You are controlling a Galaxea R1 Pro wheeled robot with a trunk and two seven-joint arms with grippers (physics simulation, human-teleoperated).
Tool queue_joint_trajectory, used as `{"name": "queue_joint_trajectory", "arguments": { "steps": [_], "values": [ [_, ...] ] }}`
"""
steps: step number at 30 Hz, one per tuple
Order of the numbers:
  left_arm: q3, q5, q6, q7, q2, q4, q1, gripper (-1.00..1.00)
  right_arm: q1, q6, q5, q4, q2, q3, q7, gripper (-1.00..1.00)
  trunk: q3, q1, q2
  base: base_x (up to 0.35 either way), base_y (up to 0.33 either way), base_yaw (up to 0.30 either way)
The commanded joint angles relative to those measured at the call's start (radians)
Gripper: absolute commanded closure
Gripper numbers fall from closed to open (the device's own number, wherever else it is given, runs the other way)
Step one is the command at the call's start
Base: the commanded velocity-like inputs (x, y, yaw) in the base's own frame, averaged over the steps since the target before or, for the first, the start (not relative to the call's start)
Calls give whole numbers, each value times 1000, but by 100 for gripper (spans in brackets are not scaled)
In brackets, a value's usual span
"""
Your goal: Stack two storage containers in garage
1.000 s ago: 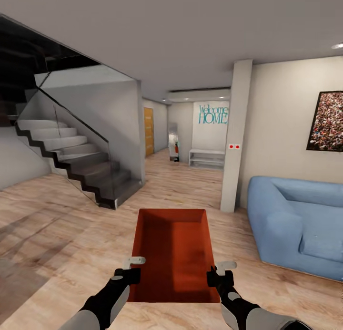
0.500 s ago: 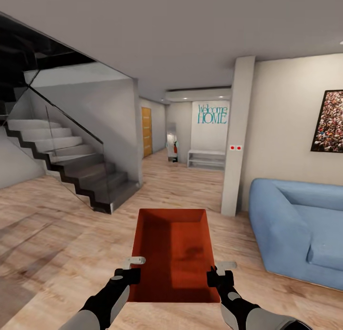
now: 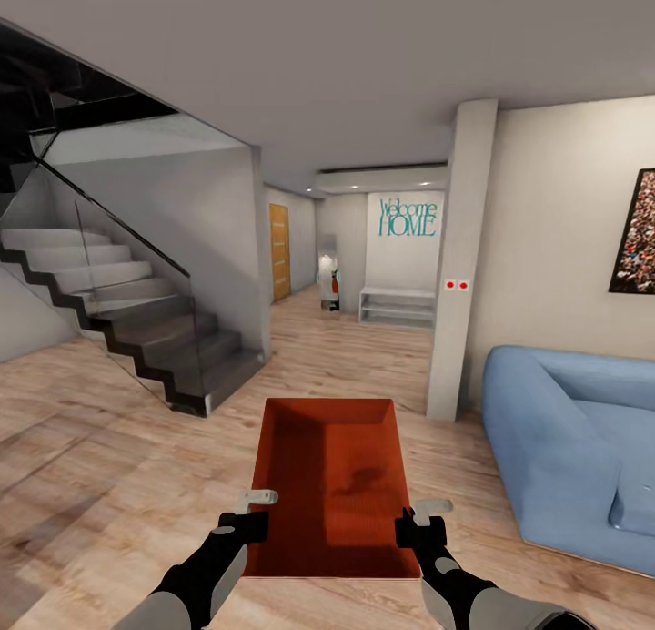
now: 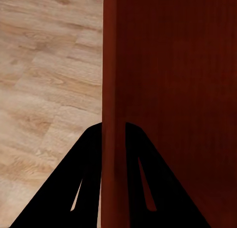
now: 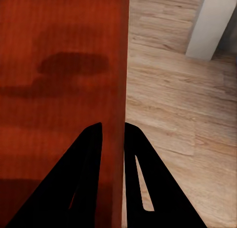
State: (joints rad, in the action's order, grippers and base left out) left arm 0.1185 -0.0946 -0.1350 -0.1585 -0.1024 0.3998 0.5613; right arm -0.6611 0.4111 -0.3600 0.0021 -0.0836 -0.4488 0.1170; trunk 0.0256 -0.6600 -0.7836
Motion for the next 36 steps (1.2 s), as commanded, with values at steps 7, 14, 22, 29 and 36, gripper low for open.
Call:
{"name": "queue_joint_trajectory", "arguments": {
  "steps": [7,14,22,29,36],
  "values": [
    [10,-10,-5,-13,1,2,0,100,-2,5,-17,1,-1,24,4,100,2,-1,-1,322,0,0],
    [10,-10,-6,-13,1,2,0,100,-2,5,-17,1,-1,24,4,100,2,-1,-1,322,0,0],
    [11,-10,-6,-13,0,2,0,100,-2,5,-17,1,-1,25,4,100,2,-1,-1,322,0,0],
    [10,-10,-6,-13,0,2,0,100,-2,3,-17,1,-1,24,4,100,2,-1,-1,322,0,0],
    [10,-10,-6,-13,0,2,0,100,-2,4,-17,1,-1,24,4,100,2,-1,-1,322,0,0]
  ]
}}
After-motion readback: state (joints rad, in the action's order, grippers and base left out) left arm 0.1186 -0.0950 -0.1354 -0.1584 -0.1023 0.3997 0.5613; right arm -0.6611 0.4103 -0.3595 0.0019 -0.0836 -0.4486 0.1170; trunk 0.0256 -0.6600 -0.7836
